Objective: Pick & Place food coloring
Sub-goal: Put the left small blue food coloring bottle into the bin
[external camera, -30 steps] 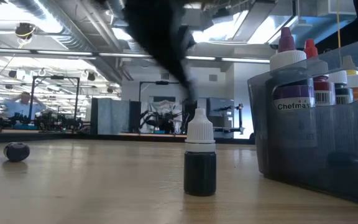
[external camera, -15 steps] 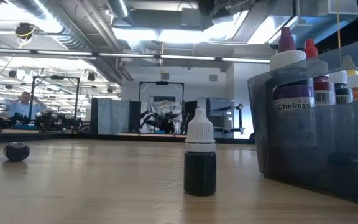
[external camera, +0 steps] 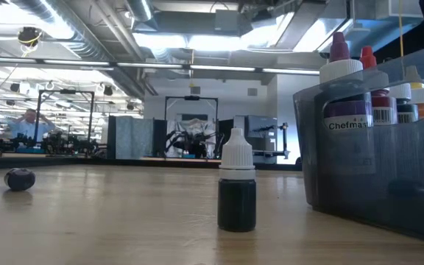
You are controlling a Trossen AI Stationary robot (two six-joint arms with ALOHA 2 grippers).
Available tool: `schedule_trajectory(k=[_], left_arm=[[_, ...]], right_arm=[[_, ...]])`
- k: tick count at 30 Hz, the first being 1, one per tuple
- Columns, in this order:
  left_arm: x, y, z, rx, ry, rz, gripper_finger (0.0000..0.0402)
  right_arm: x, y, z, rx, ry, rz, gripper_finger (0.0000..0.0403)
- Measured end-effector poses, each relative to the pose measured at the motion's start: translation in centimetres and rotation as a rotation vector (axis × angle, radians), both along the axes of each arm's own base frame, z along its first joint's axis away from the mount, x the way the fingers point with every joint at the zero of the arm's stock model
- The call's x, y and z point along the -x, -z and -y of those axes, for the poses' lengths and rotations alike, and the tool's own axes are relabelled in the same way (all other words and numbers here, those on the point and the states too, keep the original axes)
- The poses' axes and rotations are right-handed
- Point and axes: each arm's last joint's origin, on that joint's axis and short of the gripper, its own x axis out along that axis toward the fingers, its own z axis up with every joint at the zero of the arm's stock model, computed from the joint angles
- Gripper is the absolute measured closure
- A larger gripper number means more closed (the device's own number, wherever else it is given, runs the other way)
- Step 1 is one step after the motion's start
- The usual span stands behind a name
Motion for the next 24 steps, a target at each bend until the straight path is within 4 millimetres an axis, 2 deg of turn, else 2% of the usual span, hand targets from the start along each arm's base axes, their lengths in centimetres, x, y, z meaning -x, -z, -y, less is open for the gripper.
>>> schedule_trajectory(k=[6,14,19,24], left_arm=[[-1.5,-0.5,0.6,-0.05,0.064,-0.044,0.0332],[-3.6,0.9,0.8,-0.107,0.107,-0.129,0.0333],[-4.1,2.1,1.1,-0.144,0.146,-0.145,0.0333],[-4.3,2.4,1.0,-0.162,0.156,-0.142,0.0333]], right_arm=[[0.0,0.0,0.0,-0.001,0.001,-0.001,0.0295],[0.0,0.0,0.0,0.002,0.002,-0.003,0.0295],[0.0,0.0,0.0,0.003,0.002,-0.003,0.0295],[0.0,0.0,0.0,0.0,0.005,-0.004,0.0295]])
